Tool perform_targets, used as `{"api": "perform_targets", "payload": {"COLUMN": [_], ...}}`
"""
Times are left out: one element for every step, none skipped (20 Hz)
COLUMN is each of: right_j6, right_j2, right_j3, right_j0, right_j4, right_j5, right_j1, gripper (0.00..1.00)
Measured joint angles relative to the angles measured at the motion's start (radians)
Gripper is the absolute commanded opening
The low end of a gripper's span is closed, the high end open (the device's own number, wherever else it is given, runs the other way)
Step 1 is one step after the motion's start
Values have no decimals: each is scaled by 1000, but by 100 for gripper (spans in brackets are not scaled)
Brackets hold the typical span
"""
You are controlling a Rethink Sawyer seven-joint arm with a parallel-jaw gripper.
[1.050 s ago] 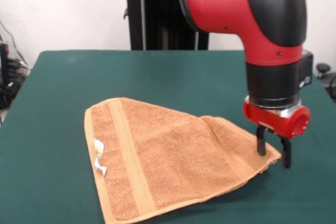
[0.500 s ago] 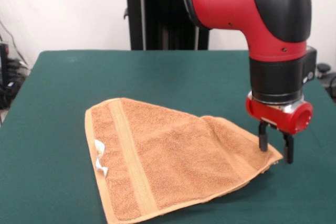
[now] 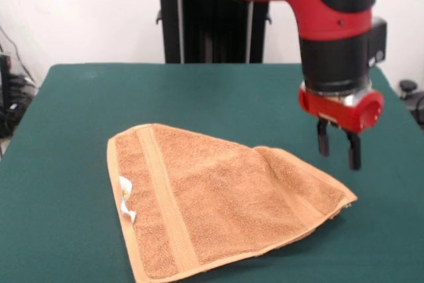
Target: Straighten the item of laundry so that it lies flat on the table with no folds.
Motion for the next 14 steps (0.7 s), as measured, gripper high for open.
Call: {"api": "perform_targets", "payload": {"right_j6": [0, 0, 0, 0, 0, 0, 0, 0, 0, 0, 0, 0, 0, 0], "right_j2": [-5, -9, -12, -17, -21, -23, -22, -20, -17, -13, -10, -10, -11, -12], "right_j3": [6, 9, 14, 20, 28, 43, 54, 62, 74, 87, 116, 129, 148, 160], "right_j0": [-2, -4, -7, -11, -15, -26, -36, -43, -54, -68, -97, -108, -123, -131], "right_j4": [-5, -9, -13, -21, -28, -42, -50, -55, -62, -70, -93, -106, -126, -140], "right_j5": [21, 33, 50, 67, 79, 87, 86, 84, 80, 73, 54, 43, 25, 13], "right_j1": [-12, -19, -28, -40, -51, -68, -78, -84, -91, -97, -108, -112, -115, -116], "gripper": [100, 100, 100, 100, 100, 100, 100, 100, 100, 100, 100, 100, 100, 100]}}
